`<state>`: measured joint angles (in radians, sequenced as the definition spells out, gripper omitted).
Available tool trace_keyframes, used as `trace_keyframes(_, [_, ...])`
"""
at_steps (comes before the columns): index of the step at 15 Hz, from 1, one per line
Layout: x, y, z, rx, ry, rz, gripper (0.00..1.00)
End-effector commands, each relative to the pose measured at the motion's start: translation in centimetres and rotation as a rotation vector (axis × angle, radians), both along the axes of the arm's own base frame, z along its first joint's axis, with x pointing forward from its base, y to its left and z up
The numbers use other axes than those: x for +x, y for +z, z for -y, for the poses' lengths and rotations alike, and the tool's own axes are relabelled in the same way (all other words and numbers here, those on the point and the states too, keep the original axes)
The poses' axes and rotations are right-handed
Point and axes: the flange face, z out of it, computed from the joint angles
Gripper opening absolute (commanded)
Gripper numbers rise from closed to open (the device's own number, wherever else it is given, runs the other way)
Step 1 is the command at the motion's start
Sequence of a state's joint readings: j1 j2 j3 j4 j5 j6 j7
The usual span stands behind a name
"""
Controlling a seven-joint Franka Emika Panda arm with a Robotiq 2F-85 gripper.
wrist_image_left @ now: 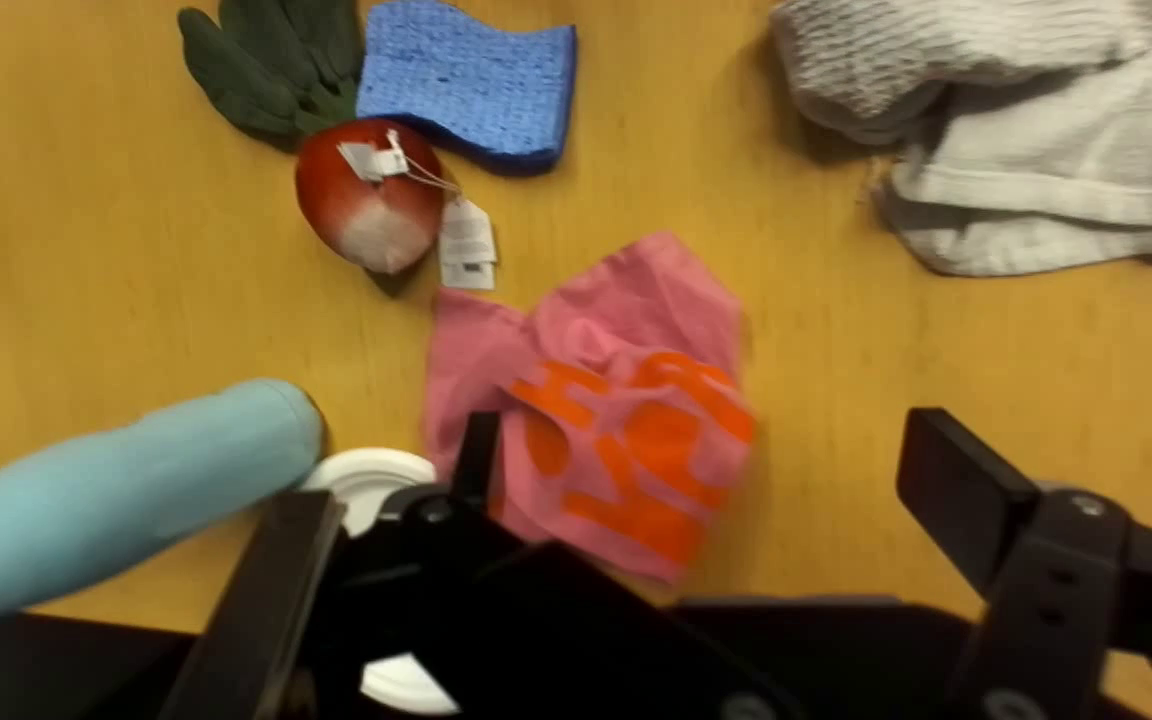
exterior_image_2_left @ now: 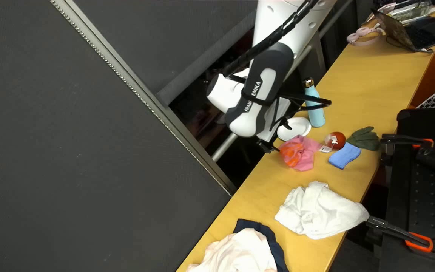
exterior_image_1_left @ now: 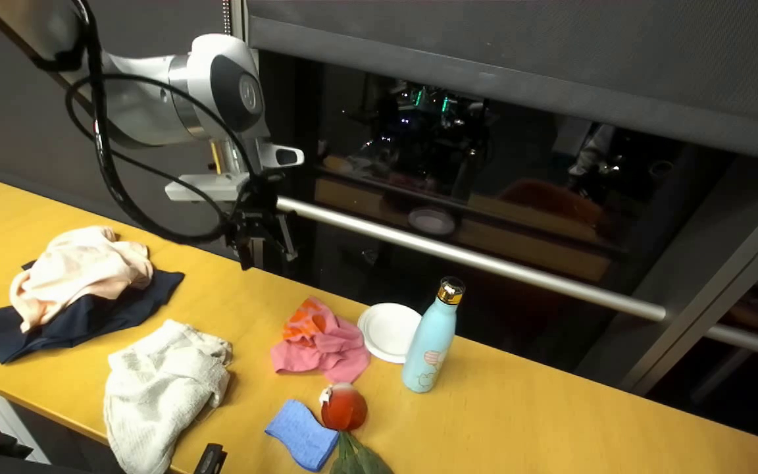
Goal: Pile the towel and t-shirts together.
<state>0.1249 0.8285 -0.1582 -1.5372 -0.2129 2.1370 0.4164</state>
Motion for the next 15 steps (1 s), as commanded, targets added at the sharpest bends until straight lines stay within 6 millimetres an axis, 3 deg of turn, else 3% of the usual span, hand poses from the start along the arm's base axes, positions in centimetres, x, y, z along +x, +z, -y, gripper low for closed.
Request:
trace_keyframes(1, [-5.7,-3.9,3.9,-0.117,-0.142,0.054,1.0])
trace_keyframes(4, [-8.3,-7.7,6.4,-0.225,-0.246,0.119,1.0])
trace_keyframes(6, [-8.3,-9.1,7.1,-0.297,-0.308,0.173,1.0])
trace_keyframes(15, [-1.1,-11.6,6.7,-0.411,-0.462,0.364,1.0])
